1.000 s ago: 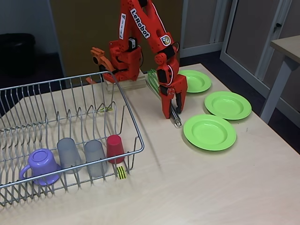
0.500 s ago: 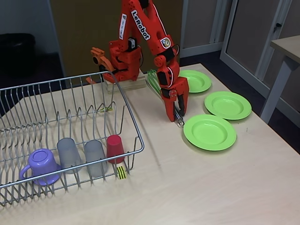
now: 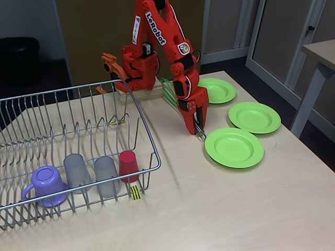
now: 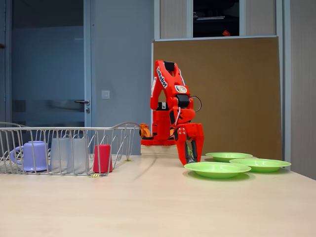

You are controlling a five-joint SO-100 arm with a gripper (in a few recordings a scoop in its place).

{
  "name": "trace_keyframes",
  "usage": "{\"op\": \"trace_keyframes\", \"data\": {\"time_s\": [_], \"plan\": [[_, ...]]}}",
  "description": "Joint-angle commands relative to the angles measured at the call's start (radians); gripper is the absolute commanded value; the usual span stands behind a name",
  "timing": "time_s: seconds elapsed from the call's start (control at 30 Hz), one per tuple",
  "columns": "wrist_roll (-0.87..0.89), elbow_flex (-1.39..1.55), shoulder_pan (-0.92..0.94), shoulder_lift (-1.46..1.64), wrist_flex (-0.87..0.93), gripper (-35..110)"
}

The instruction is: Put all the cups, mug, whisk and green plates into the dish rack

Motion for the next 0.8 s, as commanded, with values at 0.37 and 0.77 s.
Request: {"op": "trace_keyframes", "data": {"time_s": [0.37, 0.77], "plan": [[-0.56, -0.439, 0.261, 0.437, 0.798, 0], [-0.775, -0.822, 0.298, 0.301, 0.917, 0]]}}
